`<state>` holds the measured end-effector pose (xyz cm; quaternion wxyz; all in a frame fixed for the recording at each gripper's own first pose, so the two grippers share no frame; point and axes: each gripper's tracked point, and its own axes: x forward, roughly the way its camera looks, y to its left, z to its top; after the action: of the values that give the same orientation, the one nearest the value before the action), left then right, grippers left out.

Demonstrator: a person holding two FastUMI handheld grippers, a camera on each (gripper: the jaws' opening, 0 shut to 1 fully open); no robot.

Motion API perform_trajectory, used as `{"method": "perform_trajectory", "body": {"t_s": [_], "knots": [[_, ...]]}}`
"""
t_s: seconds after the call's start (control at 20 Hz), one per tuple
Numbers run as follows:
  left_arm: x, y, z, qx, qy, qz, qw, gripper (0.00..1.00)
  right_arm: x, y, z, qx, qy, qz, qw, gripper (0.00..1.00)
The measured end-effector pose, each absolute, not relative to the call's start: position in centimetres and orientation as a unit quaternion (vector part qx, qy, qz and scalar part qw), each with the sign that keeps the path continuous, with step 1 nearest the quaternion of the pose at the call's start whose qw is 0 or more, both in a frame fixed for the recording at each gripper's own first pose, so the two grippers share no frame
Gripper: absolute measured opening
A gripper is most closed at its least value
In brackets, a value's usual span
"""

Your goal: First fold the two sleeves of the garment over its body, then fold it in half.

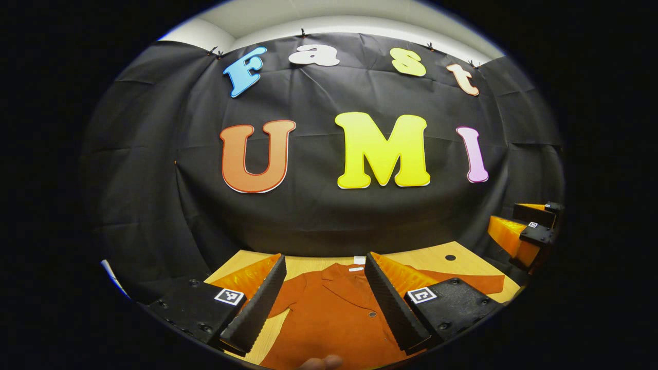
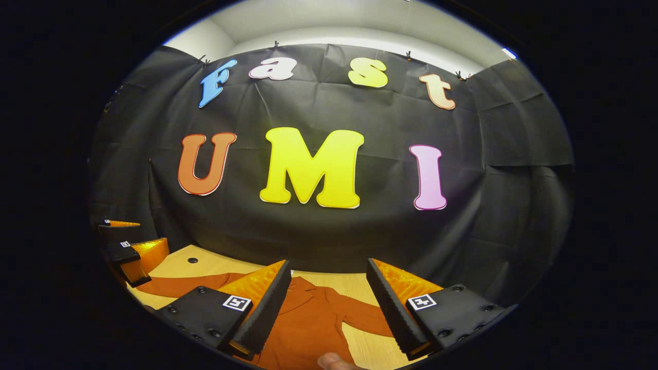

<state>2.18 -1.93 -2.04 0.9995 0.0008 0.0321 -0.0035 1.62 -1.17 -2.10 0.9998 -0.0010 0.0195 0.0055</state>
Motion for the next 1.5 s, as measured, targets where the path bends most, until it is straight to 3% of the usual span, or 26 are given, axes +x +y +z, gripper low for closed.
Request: {"method": "perform_trajectory", "body": {"t_s": [0.5, 0.9, 1.25, 1.5], "knots": [[2.8, -2.2, -3.3, 0.001, 0.047, -0.001, 0.999, 0.99, 3.0, -1.6, -2.6, 0.005, 0.025, 0.006, 1.000, 0.94], [3.1, -3.0, -5.8, -0.006, 0.082, -0.002, 0.997, 0.99, 6.8, -7.3, -4.1, 0.035, 0.040, -0.024, 0.998, 0.94], [3.0, -3.5, -8.1, -0.013, 0.119, 0.014, 0.993, 1.00, 10.8, -17.3, -11.1, 0.044, 0.135, -0.098, 0.985, 0.94], [2.7, -4.1, -10.6, -0.040, 0.157, 0.033, 0.986, 0.99, 12.8, -25.9, -19.5, 0.068, 0.232, -0.168, 0.956, 0.94]]}}
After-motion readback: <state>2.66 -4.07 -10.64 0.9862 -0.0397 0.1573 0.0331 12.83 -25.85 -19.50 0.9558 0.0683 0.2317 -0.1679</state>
